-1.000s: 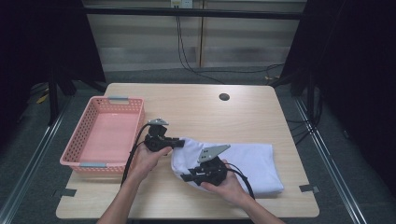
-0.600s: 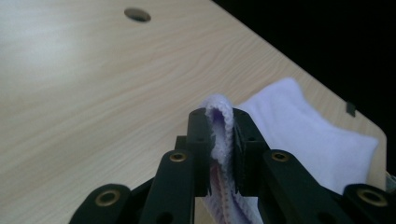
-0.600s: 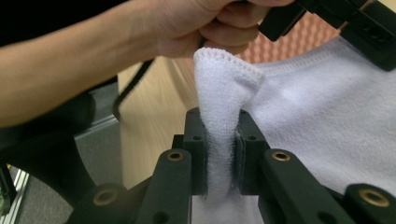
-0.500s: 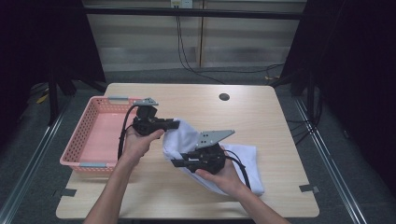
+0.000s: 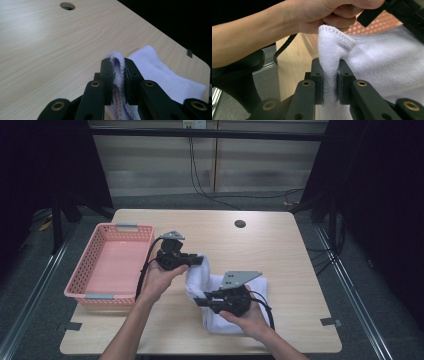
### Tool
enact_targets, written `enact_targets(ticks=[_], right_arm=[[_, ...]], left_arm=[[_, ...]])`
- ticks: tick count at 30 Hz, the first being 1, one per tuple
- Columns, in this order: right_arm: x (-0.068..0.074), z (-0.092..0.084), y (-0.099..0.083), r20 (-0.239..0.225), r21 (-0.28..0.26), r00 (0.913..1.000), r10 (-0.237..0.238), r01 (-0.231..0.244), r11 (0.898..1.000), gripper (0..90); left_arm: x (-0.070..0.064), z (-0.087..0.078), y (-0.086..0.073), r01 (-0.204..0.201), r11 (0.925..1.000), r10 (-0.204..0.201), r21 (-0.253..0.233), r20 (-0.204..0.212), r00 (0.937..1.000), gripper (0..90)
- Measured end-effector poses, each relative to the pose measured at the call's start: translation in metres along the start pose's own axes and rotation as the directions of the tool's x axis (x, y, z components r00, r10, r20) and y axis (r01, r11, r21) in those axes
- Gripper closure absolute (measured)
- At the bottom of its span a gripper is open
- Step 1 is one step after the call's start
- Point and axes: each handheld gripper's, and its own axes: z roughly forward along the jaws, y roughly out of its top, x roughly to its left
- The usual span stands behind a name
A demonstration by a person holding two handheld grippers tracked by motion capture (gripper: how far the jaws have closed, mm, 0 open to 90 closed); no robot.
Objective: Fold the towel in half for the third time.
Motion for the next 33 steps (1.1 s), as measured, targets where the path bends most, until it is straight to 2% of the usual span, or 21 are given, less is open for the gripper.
enact_targets(ticks=[1, 2, 3, 4, 5, 6, 7, 9, 11, 12, 14, 16, 18, 19, 21, 22, 23, 28, 30, 32, 33], right_arm=[[-0.001, -0.006, -0.003, 0.017, -0.003, 0.9999, 0.002, -0.001, 1.0, 79.4], [-0.002, -0.012, -0.007, 0.028, -0.003, 0.9996, 0.008, -0.008, 1.0, 79.4], [-0.003, -0.018, -0.011, 0.04, -0.01, 0.9991, 0.015, -0.014, 1.0, 79.4], [-0.004, -0.024, -0.015, 0.051, -0.012, 0.9984, 0.024, -0.023, 1.0, 79.5], [-0.005, -0.029, -0.019, 0.064, -0.012, 0.9975, 0.029, -0.029, 1.0, 79.5], [-0.006, -0.034, -0.023, 0.079, -0.015, 0.9963, 0.034, -0.033, 0.999, 79.5], [-0.007, -0.039, -0.027, 0.087, -0.018, 0.9952, 0.045, -0.044, 0.999, 79.4], [-0.009, -0.048, -0.034, 0.11, -0.021, 0.9924, 0.056, -0.054, 0.998, 79.4], [-0.011, -0.056, -0.041, 0.124, -0.024, 0.9897, 0.071, -0.069, 0.997, 79.3], [-0.011, -0.056, -0.041, 0.124, -0.024, 0.9897, 0.071, -0.069, 0.997, 79.3], [-0.014, -0.069, -0.051, 0.155, -0.032, 0.9833, 0.095, -0.091, 0.995, 79.1], [-0.015, -0.077, -0.058, 0.159, -0.032, 0.9812, 0.109, -0.105, 0.994, 78.5], [-0.015, -0.085, -0.068, 0.172, -0.021, 0.9779, 0.12, -0.118, 0.993, 78.1], [-0.015, -0.088, -0.074, 0.182, -0.011, 0.9751, 0.126, -0.126, 0.992, 77.8], [-0.017, -0.095, -0.087, 0.21, 0.016, 0.9685, 0.135, -0.141, 0.99, 77.0], [-0.017, -0.095, -0.087, 0.21, 0.016, 0.9685, 0.135, -0.141, 0.99, 77.0], [-0.017, -0.101, -0.096, 0.272, 0.056, 0.9552, 0.117, -0.137, 0.989, 76.4], [-0.019, -0.111, -0.111, 0.288, 0.1, 0.9481, 0.135, -0.17, 0.98, 75.0], [-0.018, -0.113, -0.115, 0.286, 0.115, 0.9467, 0.148, -0.187, 0.976, 71.0], [-0.017, -0.114, -0.116, 0.286, 0.118, 0.947, 0.147, -0.187, 0.975, 67.3], [-0.016, -0.12, -0.118, 0.298, 0.106, 0.941, 0.16, -0.2, 0.974, 55.8]], left_arm=[[-0.005, 0.01, 0.003, 0.004, 1.0, -0.004, 0.008, 0.014, 0.9999, 80.1], [-0.005, 0.01, 0.003, 0.004, 1.0, -0.004, 0.008, 0.014, 0.9999, 80.1], [-0.011, 0.022, 0.005, -0.004, 0.9999, 0.004, 0.011, 0.027, 0.9996, 80.1], [-0.011, 0.022, 0.005, -0.004, 0.9999, 0.004, 0.011, 0.027, 0.9996, 80.0], [-0.016, 0.035, 0.007, -0.005, 0.9997, 0.004, 0.024, 0.036, 0.9993, 80.0], [-0.016, 0.035, 0.007, -0.005, 0.9997, 0.004, 0.024, 0.036, 0.9993, 80.0], [-0.021, 0.048, 0.01, -0.013, 0.999, 0.011, 0.043, 0.048, 0.9988, 79.9], [-0.027, 0.061, 0.014, -0.026, 0.9978, 0.023, 0.061, 0.056, 0.9982, 80.0], [-0.033, 0.071, 0.019, -0.027, 0.9972, 0.023, 0.069, 0.061, 0.9979, 79.8], [-0.033, 0.071, 0.019, -0.027, 0.9972, 0.023, 0.069, 0.061, 0.9979, 79.7], [-0.042, 0.085, 0.024, -0.031, 0.9971, 0.025, 0.069, 0.08, 0.9965, 79.6], [-0.049, 0.093, 0.025, -0.05, 0.9953, 0.044, 0.083, 0.082, 0.9957, 79.4], [-0.054, 0.101, 0.023, -0.055, 0.9938, 0.048, 0.097, 0.074, 0.9961, 78.6], [-0.055, 0.107, 0.021, -0.042, 0.9952, 0.035, 0.089, 0.078, 0.9963, 78.3], [-0.057, 0.119, 0.016, -0.041, 0.993, 0.032, 0.111, 0.08, 0.9963, 78.0], [-0.057, 0.119, 0.016, -0.041, 0.993, 0.032, 0.111, 0.08, 0.9963, 77.7], [-0.058, 0.131, 0.01, -0.037, 0.9907, 0.026, 0.13, 0.088, 0.9958, 77.4], [-0.065, 0.154, 0.002, -0.019, 0.9891, 0.004, 0.146, 0.106, 0.9944, 74.2], [-0.069, 0.157, 0.004, -0.034, 0.9891, 0.018, 0.143, 0.114, 0.9933, 65.0], [-0.072, 0.157, 0.006, -0.037, 0.9908, 0.022, 0.13, 0.114, 0.9932, 57.4], [-0.076, 0.151, 0.011, -0.054, 0.9931, 0.041, 0.104, 0.121, 0.9918, 52.6]])
